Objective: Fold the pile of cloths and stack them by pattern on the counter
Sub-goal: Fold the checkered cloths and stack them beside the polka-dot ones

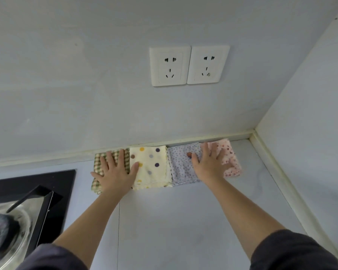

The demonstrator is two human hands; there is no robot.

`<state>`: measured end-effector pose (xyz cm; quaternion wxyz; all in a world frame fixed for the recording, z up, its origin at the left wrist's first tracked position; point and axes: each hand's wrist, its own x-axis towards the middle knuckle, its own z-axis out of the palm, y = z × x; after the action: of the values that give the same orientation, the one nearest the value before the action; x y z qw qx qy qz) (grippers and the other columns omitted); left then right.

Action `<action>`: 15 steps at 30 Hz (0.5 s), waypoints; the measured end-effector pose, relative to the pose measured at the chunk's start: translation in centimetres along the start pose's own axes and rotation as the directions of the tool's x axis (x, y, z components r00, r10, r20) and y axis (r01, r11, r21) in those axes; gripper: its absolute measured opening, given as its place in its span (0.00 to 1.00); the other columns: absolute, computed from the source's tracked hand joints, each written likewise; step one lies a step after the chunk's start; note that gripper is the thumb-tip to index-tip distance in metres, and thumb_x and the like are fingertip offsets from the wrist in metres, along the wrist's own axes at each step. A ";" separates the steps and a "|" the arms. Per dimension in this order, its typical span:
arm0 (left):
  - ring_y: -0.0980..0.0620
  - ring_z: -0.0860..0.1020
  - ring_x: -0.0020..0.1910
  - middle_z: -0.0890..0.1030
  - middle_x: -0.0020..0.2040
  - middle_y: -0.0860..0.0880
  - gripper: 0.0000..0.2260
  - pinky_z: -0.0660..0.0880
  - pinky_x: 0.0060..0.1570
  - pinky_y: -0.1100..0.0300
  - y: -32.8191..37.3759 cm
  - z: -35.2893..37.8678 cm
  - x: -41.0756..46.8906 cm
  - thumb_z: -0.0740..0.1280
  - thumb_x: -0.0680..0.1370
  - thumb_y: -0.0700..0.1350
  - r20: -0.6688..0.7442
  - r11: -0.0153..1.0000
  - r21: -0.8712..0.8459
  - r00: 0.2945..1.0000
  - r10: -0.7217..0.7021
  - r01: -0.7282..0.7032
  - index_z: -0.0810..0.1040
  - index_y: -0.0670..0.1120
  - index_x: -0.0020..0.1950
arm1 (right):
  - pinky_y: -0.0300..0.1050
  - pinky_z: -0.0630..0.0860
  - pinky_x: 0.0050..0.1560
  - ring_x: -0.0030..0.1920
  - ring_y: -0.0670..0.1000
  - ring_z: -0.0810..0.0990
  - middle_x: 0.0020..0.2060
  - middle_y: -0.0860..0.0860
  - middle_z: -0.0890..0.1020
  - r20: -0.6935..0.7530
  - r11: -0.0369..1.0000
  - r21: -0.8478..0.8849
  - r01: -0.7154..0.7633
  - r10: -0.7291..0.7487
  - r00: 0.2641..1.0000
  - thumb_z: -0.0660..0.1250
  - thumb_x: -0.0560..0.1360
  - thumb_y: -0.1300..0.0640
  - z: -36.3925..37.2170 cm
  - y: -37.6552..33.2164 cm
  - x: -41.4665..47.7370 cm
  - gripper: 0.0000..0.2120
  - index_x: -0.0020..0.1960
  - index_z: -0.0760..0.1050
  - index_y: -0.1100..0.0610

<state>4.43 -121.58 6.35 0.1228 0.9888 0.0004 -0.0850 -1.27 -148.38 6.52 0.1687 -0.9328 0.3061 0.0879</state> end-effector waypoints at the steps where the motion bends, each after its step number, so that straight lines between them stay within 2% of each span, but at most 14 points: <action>1: 0.43 0.41 0.77 0.42 0.79 0.46 0.34 0.41 0.69 0.30 0.1 0.0 -0.3 0.46 0.77 0.70 -0.086 0.998 0.036 0.994 0.064 -0.061 0.45 0.57 0.79 | 0.76 0.46 0.68 0.77 0.63 0.40 0.78 0.53 0.41 -0.060 0.999 -0.023 0.042 -0.043 0.997 0.44 0.79 0.35 0.0 0.1 -0.3 0.33 0.79 0.40 0.47; 3: 0.40 0.45 0.78 0.47 0.79 0.45 0.34 0.41 0.68 0.30 0.9 0.5 -1.2 0.46 0.76 0.70 -0.192 0.946 0.148 0.930 0.312 -0.287 0.49 0.56 0.78 | 0.74 0.43 0.68 0.77 0.63 0.40 0.78 0.53 0.40 -0.149 0.968 -0.135 0.214 -0.233 0.961 0.43 0.79 0.34 0.6 0.2 -1.3 0.32 0.78 0.41 0.45; 5: 0.39 0.51 0.77 0.52 0.79 0.45 0.34 0.49 0.67 0.28 2.1 2.0 -2.3 0.48 0.76 0.70 -0.126 0.837 0.251 0.841 0.527 -0.487 0.54 0.56 0.78 | 0.74 0.40 0.69 0.77 0.62 0.40 0.79 0.52 0.43 -0.101 0.893 -0.249 0.375 -0.409 0.907 0.38 0.76 0.33 1.8 0.0 -2.0 0.33 0.78 0.45 0.43; 6: 0.39 0.53 0.77 0.54 0.79 0.44 0.34 0.53 0.66 0.27 2.5 2.9 -2.7 0.49 0.76 0.70 -0.070 0.801 0.288 0.823 0.564 -0.525 0.56 0.55 0.78 | 0.73 0.40 0.70 0.77 0.61 0.40 0.79 0.51 0.45 -0.062 0.872 -0.274 0.405 -0.437 0.898 0.35 0.75 0.32 2.6 -0.1 -1.9 0.34 0.78 0.46 0.43; 10: 0.36 0.57 0.75 0.58 0.77 0.40 0.31 0.58 0.64 0.27 3.4 4.5 -1.3 0.47 0.77 0.65 -0.002 0.815 0.336 0.865 0.502 -0.472 0.58 0.53 0.77 | 0.72 0.41 0.70 0.78 0.60 0.45 0.79 0.51 0.51 -0.056 0.902 -0.271 0.335 -0.363 0.930 0.32 0.74 0.33 3.6 -1.1 -0.3 0.36 0.78 0.51 0.44; 15: 0.35 0.59 0.74 0.61 0.76 0.39 0.30 0.60 0.63 0.26 3.5 4.9 -0.3 0.46 0.77 0.64 0.051 0.810 0.360 0.876 0.479 -0.463 0.62 0.53 0.76 | 0.73 0.38 0.68 0.77 0.59 0.38 0.79 0.50 0.44 -0.050 0.896 -0.318 0.309 -0.341 0.939 0.20 0.67 0.32 3.9 -1.9 0.6 0.43 0.78 0.42 0.43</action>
<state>3.40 -126.15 2.60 -0.0438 0.9648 -0.2576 -0.0294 0.08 -145.85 3.27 0.0185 -0.9888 0.1368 0.0560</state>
